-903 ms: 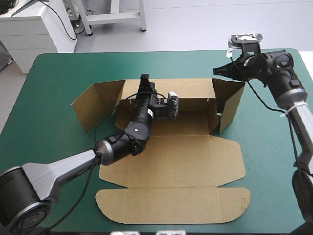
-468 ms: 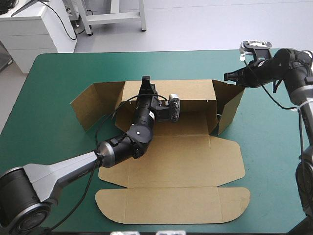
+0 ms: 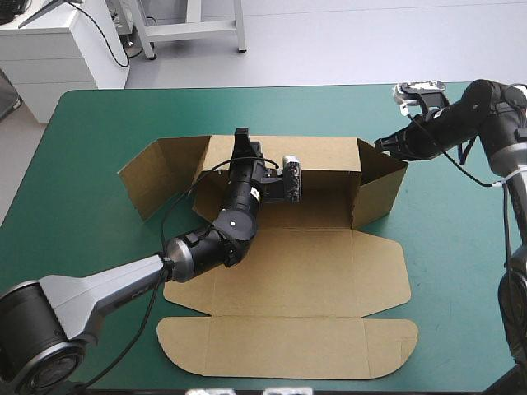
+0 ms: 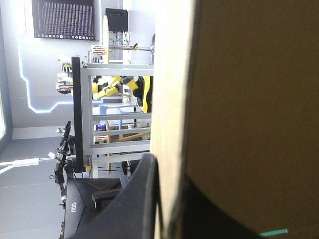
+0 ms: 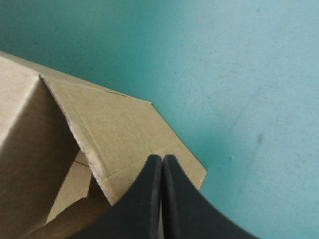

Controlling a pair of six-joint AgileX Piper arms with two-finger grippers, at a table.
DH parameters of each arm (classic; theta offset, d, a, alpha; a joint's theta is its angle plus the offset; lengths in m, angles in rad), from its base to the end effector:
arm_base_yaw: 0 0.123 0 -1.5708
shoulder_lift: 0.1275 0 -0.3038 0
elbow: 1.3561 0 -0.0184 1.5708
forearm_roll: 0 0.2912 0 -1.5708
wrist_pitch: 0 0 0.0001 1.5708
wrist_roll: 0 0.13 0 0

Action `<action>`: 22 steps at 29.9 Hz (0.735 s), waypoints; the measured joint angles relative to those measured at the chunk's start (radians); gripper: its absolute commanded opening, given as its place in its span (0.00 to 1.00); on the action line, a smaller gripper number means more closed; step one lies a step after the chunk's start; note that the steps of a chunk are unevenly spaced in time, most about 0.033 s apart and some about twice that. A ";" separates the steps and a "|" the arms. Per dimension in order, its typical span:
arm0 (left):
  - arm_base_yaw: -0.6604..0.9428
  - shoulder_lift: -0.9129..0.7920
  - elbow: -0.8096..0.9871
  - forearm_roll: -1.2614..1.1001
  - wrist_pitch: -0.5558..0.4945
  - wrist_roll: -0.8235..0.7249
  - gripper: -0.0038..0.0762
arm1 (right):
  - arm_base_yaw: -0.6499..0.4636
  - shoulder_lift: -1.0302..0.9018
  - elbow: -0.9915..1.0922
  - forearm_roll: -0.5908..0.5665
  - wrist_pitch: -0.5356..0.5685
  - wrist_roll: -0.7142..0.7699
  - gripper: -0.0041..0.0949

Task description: Fold the box

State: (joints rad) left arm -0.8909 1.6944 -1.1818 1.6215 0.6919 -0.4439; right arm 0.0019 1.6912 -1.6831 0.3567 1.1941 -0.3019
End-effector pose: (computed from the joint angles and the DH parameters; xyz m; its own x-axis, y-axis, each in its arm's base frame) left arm 0.3419 -0.2910 0.2764 0.1249 0.9848 -0.1208 0.3027 0.0781 0.9499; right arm 0.4198 0.0430 0.3497 -0.8505 -0.1576 -0.5017 -0.2956 0.9323 0.2083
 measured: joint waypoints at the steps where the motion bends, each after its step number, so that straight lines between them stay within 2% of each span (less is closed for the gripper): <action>1: 0.000 0.000 0.000 0.000 0.000 0.000 0.04 | -0.001 0.000 0.000 0.011 0.005 -0.007 0.02; 8: 0.000 0.000 0.001 0.000 -0.001 0.000 0.04 | -0.001 0.000 0.000 0.061 0.030 -0.042 0.02; 11: 0.000 0.000 0.001 0.000 -0.002 0.000 0.04 | -0.001 -0.002 0.000 0.043 0.030 -0.043 0.02; 16: 0.000 0.000 0.001 0.000 -0.003 -0.006 0.04 | -0.004 -0.014 0.000 -0.052 0.008 0.012 0.02; 22: -0.002 0.000 0.001 0.002 0.017 -0.095 0.04 | -0.041 -0.015 0.000 -0.050 -0.057 0.038 0.02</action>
State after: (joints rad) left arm -0.8926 1.6944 -1.1809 1.6238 0.7090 -0.5393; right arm -0.0390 1.6758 -1.6831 0.3067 1.1372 -0.2641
